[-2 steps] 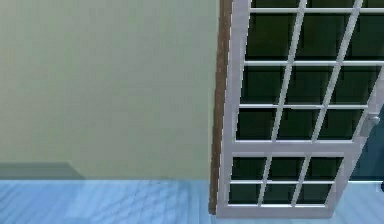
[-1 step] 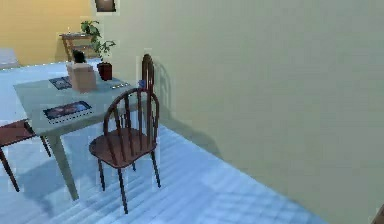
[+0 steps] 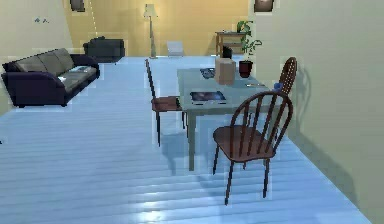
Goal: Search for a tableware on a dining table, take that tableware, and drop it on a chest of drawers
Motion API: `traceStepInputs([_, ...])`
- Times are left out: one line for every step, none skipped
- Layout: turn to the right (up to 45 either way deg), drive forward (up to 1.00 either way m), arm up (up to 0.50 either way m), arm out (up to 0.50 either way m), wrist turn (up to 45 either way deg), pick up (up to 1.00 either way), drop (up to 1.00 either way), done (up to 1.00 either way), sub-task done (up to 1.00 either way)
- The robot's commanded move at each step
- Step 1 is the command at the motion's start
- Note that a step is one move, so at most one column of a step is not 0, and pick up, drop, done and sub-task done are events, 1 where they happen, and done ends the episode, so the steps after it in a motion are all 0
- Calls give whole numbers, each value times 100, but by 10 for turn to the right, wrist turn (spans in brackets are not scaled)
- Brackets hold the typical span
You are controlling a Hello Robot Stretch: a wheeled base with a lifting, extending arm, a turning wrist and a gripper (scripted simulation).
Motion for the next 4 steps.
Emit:
traceStepInputs([0, 10, 0, 0, 0, 0, 0, 0, 0])
traceStepInputs([-300, 0, 0, 0, 0, 0, 0, 0, 0])
traceStepInputs([0, 100, 0, 0, 0, 0, 0, 0, 0])
traceStepInputs([-30, 0, 0, 0, 0, 0, 0, 0, 0])
